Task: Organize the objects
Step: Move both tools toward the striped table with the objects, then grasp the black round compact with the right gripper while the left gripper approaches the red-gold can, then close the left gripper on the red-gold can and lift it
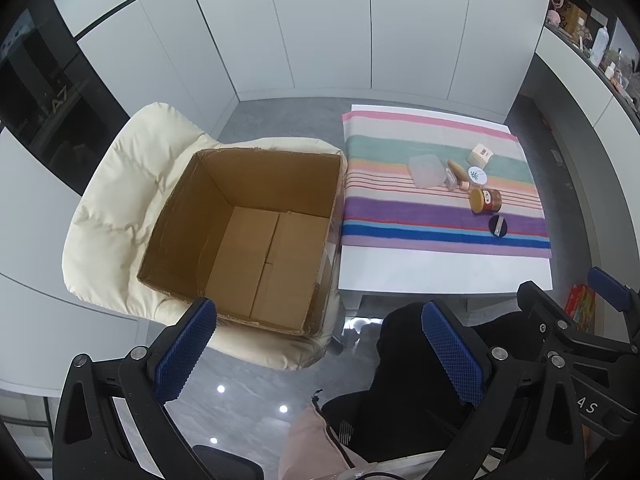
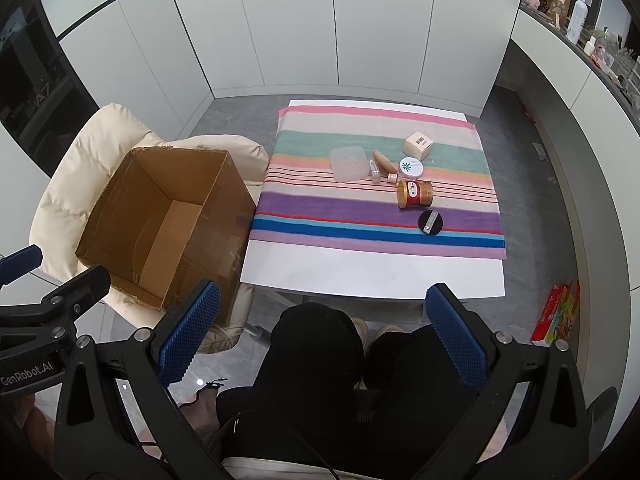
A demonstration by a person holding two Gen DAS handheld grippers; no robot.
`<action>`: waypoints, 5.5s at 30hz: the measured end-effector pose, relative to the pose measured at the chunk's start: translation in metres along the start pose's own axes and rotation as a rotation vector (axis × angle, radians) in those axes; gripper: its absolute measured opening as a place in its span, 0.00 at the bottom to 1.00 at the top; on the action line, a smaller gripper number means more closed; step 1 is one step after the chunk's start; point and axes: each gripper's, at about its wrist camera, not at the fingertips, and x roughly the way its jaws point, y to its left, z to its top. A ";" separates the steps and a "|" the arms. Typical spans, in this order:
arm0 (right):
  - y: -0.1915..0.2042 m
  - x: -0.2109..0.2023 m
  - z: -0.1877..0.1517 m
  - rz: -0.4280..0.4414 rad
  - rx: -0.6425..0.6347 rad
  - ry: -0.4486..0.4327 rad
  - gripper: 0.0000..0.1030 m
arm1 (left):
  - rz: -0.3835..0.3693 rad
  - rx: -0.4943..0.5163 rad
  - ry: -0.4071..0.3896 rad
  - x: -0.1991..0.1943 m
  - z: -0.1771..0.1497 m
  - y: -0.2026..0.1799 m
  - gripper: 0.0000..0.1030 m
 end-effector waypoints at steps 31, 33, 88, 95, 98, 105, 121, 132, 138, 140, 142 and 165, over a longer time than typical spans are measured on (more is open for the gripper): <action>-0.021 0.001 0.001 0.048 0.030 -0.002 1.00 | -0.009 -0.001 -0.001 -0.001 0.006 -0.025 1.00; -0.026 0.001 0.003 0.048 0.028 -0.007 1.00 | -0.013 -0.007 0.001 0.000 0.008 -0.028 1.00; -0.257 0.129 0.001 0.033 0.188 -0.222 1.00 | -0.139 0.147 0.005 0.186 0.064 -0.229 0.97; -0.273 0.198 0.000 0.013 0.102 -0.191 1.00 | -0.205 0.099 0.087 0.256 0.067 -0.234 0.97; -0.280 0.230 -0.001 0.048 0.102 -0.146 1.00 | -0.229 0.109 0.113 0.275 0.063 -0.242 0.97; -0.266 0.305 -0.009 0.052 0.027 -0.087 1.00 | -0.280 0.136 0.133 0.310 0.063 -0.260 0.97; -0.241 0.370 0.009 -0.023 -0.151 -0.062 0.49 | -0.352 0.119 0.188 0.345 0.091 -0.314 0.94; -0.296 0.349 -0.013 0.013 0.059 -0.046 0.47 | -0.330 0.065 0.165 0.364 0.117 -0.372 0.95; -0.297 0.346 -0.013 0.017 0.064 -0.033 0.47 | -0.266 0.056 0.168 0.394 0.119 -0.384 0.83; -0.297 0.346 -0.011 0.018 0.072 -0.029 0.47 | -0.274 0.043 0.149 0.397 0.115 -0.380 0.73; -0.297 0.346 -0.011 0.015 0.079 -0.025 0.47 | -0.314 0.050 0.105 0.392 0.115 -0.377 0.68; -0.267 0.329 0.020 -0.025 0.074 -0.001 0.46 | -0.209 0.067 0.017 0.358 0.105 -0.309 0.62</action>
